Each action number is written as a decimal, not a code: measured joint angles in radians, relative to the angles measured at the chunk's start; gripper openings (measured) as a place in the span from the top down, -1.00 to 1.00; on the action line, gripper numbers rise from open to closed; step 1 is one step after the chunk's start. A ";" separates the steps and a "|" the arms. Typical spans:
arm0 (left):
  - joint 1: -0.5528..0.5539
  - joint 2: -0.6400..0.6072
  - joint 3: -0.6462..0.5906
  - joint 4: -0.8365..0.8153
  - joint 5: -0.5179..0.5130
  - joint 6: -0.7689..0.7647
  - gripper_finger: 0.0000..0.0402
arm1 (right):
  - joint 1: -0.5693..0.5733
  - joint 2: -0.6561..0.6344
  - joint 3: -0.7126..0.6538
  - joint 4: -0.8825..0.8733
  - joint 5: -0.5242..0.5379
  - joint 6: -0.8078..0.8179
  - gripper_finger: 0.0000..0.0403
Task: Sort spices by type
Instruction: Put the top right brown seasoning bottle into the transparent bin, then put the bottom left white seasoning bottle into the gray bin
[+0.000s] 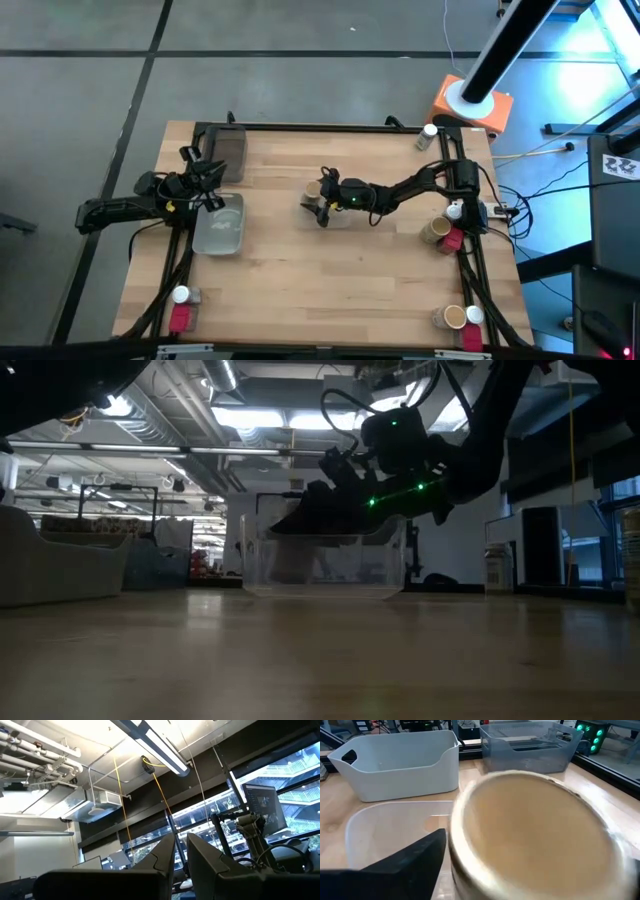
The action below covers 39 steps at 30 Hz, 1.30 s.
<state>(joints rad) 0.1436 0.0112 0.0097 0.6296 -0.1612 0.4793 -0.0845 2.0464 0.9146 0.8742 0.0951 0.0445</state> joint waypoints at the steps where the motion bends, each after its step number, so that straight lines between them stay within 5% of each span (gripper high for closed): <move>1: 0.000 0.000 0.000 0.000 0.000 0.000 0.80 | 0.000 0.000 0.000 0.000 0.000 0.000 -0.75; 21: 0.000 0.000 0.000 -0.005 0.000 0.000 0.80 | 0.000 -0.076 0.007 -0.105 -0.027 -0.019 -0.78; 39: 0.000 0.000 0.000 -0.009 0.000 0.001 0.80 | 0.000 -0.494 0.009 -0.730 0.013 -0.080 -0.78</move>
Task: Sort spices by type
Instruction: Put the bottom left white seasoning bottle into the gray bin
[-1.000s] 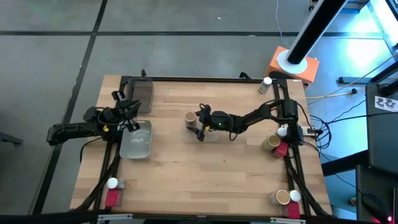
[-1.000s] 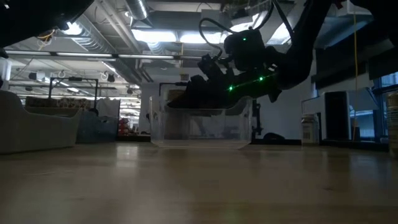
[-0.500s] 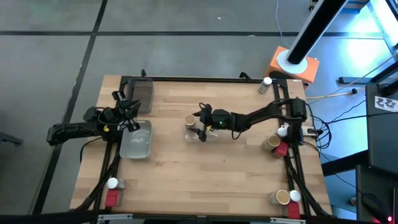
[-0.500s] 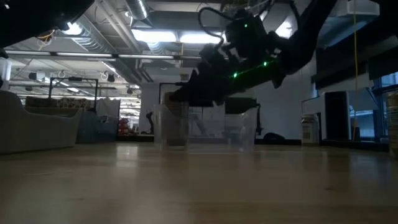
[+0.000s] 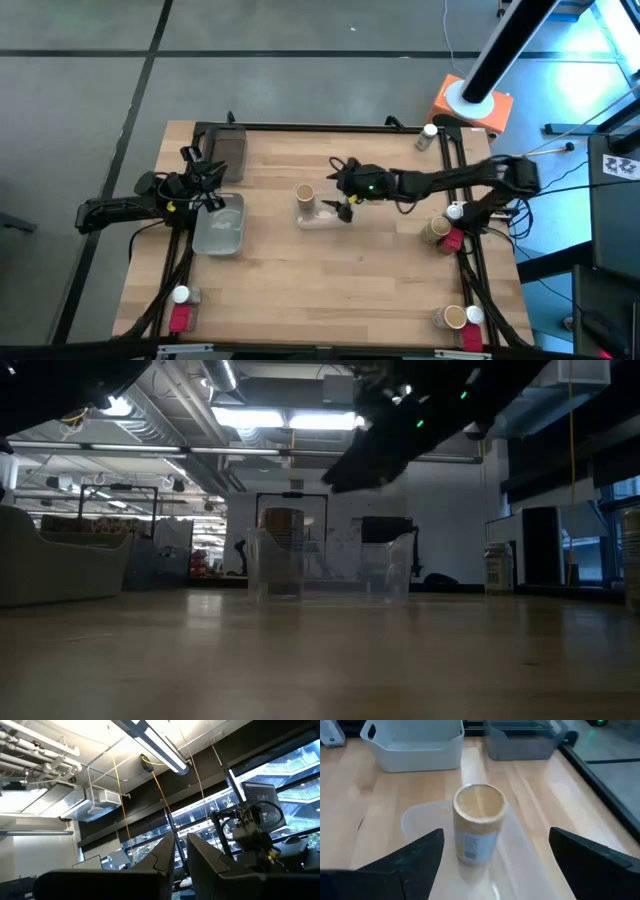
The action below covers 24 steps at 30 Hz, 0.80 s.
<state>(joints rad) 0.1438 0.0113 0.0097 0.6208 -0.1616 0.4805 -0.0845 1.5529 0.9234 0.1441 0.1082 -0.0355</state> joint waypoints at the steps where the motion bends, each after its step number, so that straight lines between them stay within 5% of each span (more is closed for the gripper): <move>1: 0.000 0.000 0.000 0.000 0.000 -0.001 0.80 | 0.000 -0.030 0.000 -0.034 0.012 -0.001 -0.78; 14: 0.001 0.000 0.000 0.000 -0.002 -0.001 0.80 | -0.002 -0.382 0.000 -0.414 0.246 -0.001 -0.78; 24: 0.000 0.140 0.038 -0.041 -0.001 -0.030 0.80 | -0.002 -0.402 0.000 -0.459 0.230 -0.010 -0.78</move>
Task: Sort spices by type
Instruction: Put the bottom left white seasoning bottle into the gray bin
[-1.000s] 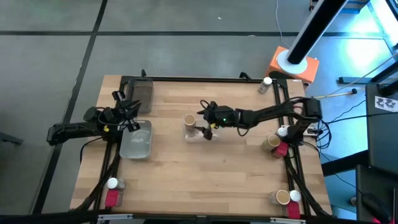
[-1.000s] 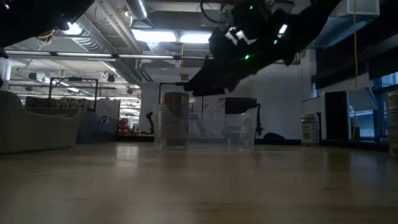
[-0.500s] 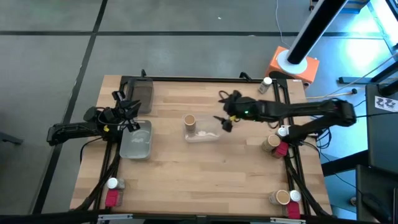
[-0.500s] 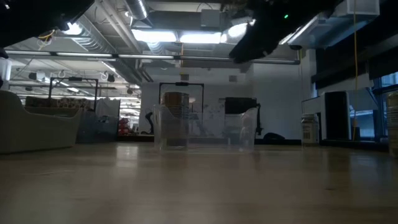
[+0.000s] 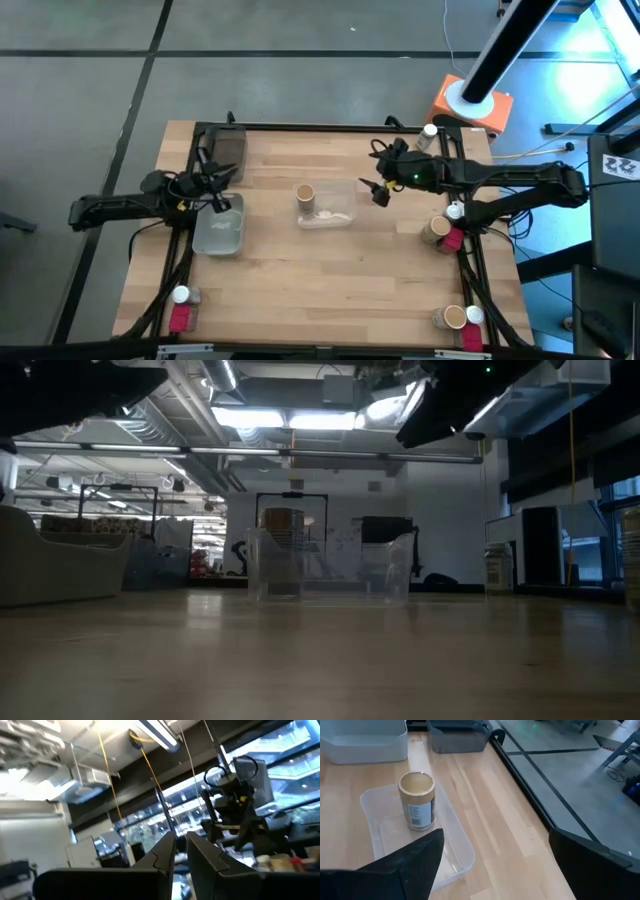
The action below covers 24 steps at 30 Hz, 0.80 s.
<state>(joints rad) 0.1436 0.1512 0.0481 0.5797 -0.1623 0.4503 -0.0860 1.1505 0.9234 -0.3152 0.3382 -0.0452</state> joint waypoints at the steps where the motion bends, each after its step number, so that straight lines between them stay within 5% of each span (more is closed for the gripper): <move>1: -0.001 0.032 0.018 0.002 0.000 -0.017 0.80 | 0.000 0.004 -0.001 0.003 0.000 -0.010 -0.78; 12: -0.113 0.482 0.329 -0.248 -0.011 -0.213 0.80 | -0.002 0.006 -0.002 0.110 -0.048 -0.175 -0.78; 24: -0.477 0.873 0.921 -0.942 -0.296 -0.395 0.80 | -0.006 0.003 -0.002 0.114 -0.178 -0.276 -0.78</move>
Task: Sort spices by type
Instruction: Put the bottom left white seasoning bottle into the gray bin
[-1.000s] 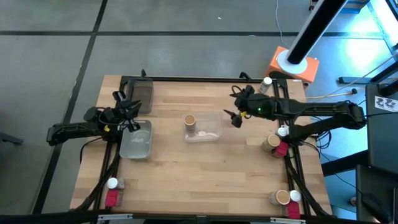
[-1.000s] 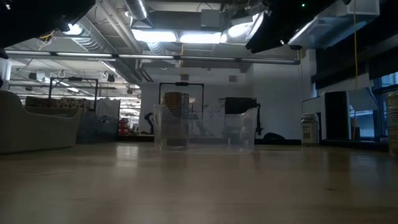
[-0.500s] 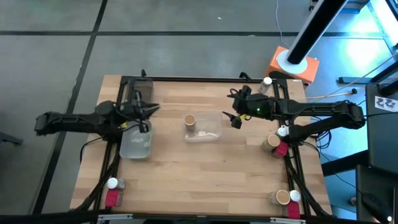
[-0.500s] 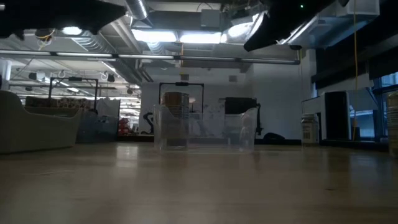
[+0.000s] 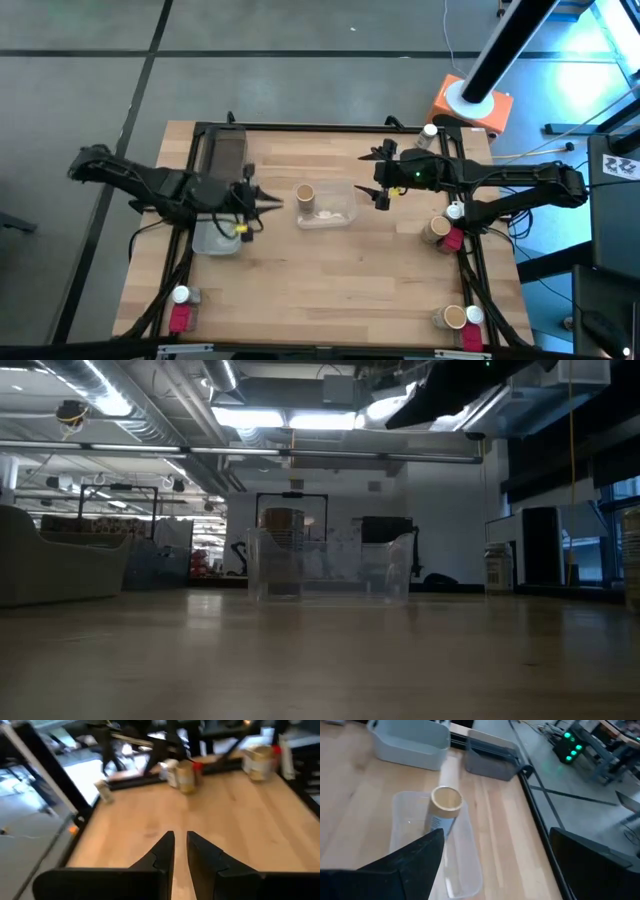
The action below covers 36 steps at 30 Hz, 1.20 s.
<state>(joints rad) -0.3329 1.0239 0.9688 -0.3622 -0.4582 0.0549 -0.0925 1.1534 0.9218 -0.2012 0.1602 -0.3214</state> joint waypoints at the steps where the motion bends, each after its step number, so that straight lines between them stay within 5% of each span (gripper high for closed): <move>1: -0.035 0.031 0.041 -0.050 -0.019 -0.025 0.80 | 0.000 0.000 0.000 0.000 -0.012 -0.002 -0.78; 8: -0.235 0.198 0.250 -0.309 -0.132 -0.309 0.80 | 0.000 0.000 0.000 0.036 -0.103 -0.052 -0.78; 15: -0.353 0.300 0.298 -0.431 -0.133 -0.570 0.80 | 0.001 0.003 0.000 0.108 -0.213 -0.053 -0.78; 24: -0.299 0.404 0.298 -0.343 -0.198 -0.384 0.78 | 0.001 0.031 -0.001 0.114 -0.288 -0.021 -0.78; 31: -0.247 0.394 0.324 -0.532 -0.164 -0.505 0.42 | 0.001 0.057 -0.001 0.150 -0.284 -0.021 -0.78; 36: -0.228 0.390 0.429 -0.823 0.049 -0.790 0.05 | 0.001 0.057 -0.001 0.146 -0.284 -0.019 -0.78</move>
<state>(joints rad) -0.5614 1.4136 1.3974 -1.1849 -0.4089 -0.7350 -0.0917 1.2106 0.9211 -0.0551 -0.1236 -0.3401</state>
